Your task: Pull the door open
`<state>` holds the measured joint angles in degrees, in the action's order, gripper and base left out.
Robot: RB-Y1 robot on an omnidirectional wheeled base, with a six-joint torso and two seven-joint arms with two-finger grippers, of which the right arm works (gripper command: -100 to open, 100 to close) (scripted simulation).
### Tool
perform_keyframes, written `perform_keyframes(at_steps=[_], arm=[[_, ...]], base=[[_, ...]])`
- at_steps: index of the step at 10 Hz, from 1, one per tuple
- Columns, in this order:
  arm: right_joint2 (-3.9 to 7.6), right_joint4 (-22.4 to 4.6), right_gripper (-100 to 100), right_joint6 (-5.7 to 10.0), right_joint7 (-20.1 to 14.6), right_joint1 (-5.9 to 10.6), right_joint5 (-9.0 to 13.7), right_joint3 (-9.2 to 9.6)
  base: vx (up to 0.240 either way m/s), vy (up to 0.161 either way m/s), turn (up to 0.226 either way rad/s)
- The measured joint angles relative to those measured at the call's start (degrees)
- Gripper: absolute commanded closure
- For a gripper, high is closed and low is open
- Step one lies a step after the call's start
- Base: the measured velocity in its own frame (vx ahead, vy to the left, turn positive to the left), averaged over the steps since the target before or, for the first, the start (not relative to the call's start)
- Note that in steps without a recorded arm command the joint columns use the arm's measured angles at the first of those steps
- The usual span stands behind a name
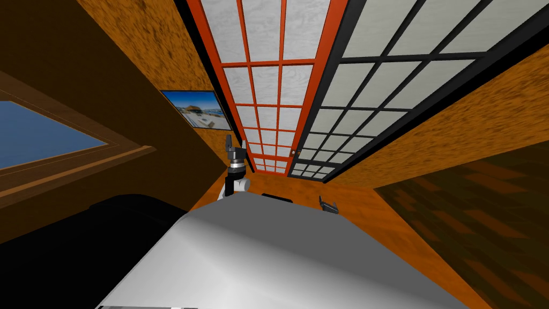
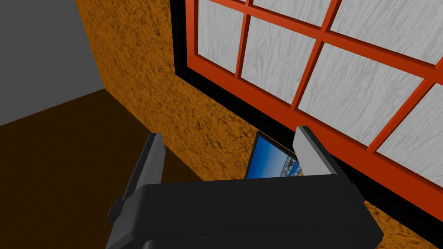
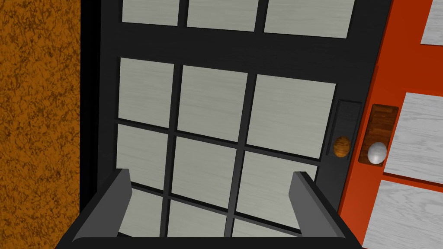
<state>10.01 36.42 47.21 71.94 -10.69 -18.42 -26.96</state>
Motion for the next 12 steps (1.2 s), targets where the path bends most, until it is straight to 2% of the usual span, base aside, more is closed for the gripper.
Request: perform_keyframes(at_steps=[1, 2, 3, 4, 5, 7, 9, 11, 12], arm=[[-0.07, 0.32, -100, -0.47, 0.21, -0.14, 0.49, -0.23], [-0.06, -0.12, -100, -0.43, 0.45, 0.46, 0.79, -0.33], [0.17, -1.95, -100, 0.37, 0.90, 1.94, 1.09, -0.48], [0.06, -2.17, -100, 0.67, 1.12, 2.39, 1.16, -0.44], [-0.19, -1.18, -100, 0.32, 1.00, 2.00, 1.10, -0.29], [-1.54, 2.63, -100, -1.32, 0.55, 1.75, 0.92, 0.53], [-1.20, 0.83, -100, -0.50, 0.87, 3.06, 1.09, 0.42], [-0.93, -0.78, -100, 0.73, 0.91, 5.11, 1.26, 0.70], [-1.49, 0.48, -100, 0.49, 0.83, 5.49, 1.15, 1.11]], base=[[0.177, -0.015, 0.099], [0.167, 0.019, 0.104], [0.125, 0.018, 0.031], [0.056, 0.009, -0.010], [0.104, -0.002, 0.138], [0.149, 0.020, 0.072], [0.089, 0.001, 0.046], [0.187, -0.001, 0.131], [0.183, -0.004, 0.088]])
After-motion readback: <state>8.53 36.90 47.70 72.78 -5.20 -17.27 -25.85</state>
